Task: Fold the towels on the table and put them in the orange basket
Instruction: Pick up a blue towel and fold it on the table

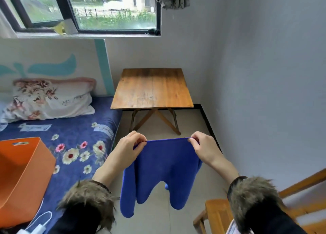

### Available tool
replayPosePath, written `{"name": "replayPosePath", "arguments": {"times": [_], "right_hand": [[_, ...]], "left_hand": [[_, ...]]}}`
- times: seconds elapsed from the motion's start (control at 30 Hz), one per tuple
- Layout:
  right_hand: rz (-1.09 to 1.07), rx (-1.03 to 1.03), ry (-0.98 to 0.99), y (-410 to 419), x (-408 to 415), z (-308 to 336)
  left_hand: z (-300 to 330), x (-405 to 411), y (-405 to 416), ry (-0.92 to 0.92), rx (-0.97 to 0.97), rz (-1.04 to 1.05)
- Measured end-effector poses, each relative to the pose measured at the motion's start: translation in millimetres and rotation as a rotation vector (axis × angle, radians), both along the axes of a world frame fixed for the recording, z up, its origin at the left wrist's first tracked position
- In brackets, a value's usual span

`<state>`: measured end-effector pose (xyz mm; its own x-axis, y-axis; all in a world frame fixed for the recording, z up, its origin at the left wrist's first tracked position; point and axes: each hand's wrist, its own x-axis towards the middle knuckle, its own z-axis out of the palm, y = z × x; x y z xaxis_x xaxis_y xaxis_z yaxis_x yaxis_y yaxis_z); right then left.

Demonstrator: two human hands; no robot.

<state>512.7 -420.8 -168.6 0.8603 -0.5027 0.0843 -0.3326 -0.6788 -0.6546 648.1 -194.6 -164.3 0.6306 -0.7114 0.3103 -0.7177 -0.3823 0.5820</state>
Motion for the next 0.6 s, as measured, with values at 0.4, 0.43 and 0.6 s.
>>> {"name": "replayPosePath", "arguments": {"times": [0.4, 0.43, 0.6], "right_hand": [[0.044, -0.028, -0.205, -73.8, 171.4, 7.6], [0.055, -0.007, -0.225, -84.5, 187.4, 7.5], [0.026, 0.009, -0.269, -141.3, 262.6, 11.1]], "left_hand": [[17.7, 168.5, -65.6, -0.095, -0.029, 0.258], [19.4, 183.8, -75.1, -0.112, -0.025, 0.267], [24.3, 258.0, -120.4, -0.156, 0.001, 0.277]]}}
